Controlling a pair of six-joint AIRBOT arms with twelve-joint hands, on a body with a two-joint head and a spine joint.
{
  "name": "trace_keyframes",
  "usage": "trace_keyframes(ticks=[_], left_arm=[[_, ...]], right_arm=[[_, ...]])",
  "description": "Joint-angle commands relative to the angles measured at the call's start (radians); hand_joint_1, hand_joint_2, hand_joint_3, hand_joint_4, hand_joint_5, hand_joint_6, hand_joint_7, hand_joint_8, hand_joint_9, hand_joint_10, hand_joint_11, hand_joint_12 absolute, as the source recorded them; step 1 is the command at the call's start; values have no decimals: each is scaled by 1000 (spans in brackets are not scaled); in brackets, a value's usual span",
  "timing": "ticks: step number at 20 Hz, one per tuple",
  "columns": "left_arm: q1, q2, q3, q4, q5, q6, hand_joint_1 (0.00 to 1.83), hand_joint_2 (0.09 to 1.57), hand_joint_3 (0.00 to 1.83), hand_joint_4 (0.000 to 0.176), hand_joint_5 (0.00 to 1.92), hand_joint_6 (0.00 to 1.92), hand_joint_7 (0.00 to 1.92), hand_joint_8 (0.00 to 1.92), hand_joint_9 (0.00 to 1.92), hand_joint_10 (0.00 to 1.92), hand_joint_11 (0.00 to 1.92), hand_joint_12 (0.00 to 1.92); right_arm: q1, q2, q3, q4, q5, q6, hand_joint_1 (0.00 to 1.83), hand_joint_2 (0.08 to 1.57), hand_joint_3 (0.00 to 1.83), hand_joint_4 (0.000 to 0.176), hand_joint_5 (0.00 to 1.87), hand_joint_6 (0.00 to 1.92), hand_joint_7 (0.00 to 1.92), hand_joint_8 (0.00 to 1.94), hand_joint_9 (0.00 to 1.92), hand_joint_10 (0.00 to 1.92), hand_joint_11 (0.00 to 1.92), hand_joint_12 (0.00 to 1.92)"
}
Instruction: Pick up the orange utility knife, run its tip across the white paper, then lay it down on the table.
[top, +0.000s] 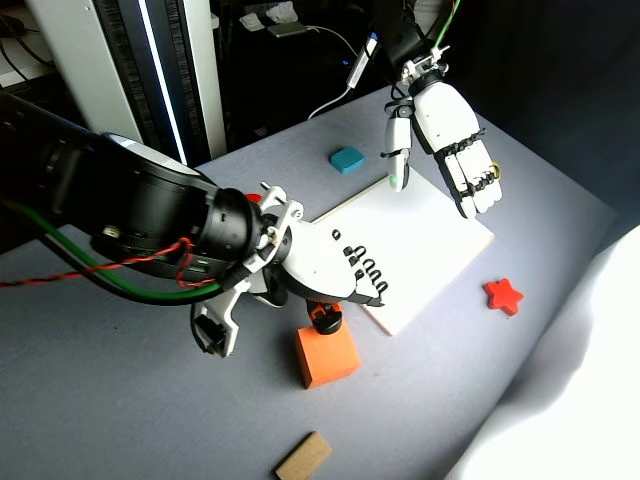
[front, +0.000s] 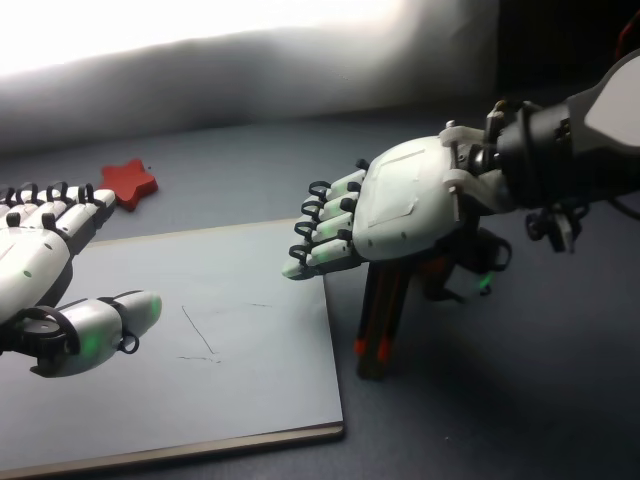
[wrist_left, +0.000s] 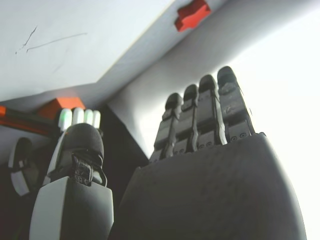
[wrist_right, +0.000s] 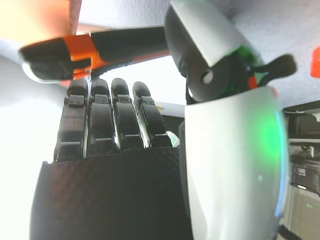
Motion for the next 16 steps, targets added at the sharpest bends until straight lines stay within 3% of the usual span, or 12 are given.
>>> trace_keyframes(ticks=[1,7,12,14,16], left_arm=[[-9,1,8,51,-94,3,168,1310,0,3,0,0,0,0,0,0,0,0],[-11,-4,11,51,-99,11,152,1311,1,5,0,0,0,0,0,0,0,0],[-13,-6,12,51,-99,17,154,1315,1,9,0,0,0,0,0,0,21,13],[-13,-7,14,51,-102,17,141,1317,1,12,0,0,25,5,29,5,0,192],[-14,-10,18,51,-106,17,127,1324,3,10,0,0,8,0,20,0,0,189]], right_arm=[[2,-1,2,23,-54,-4,1226,798,529,0,0,0,0,0,0,0,0,0],[-21,-50,31,23,-75,-15,1218,791,545,0,0,0,0,0,0,0,0,0],[-36,-81,74,23,-109,-23,1145,850,425,0,0,0,0,0,0,0,0,0],[-41,-85,84,23,-118,-25,1132,936,326,0,0,0,0,0,0,0,0,0],[-46,-86,87,23,-122,-33,1146,941,310,0,0,0,0,0,0,0,0,0]])
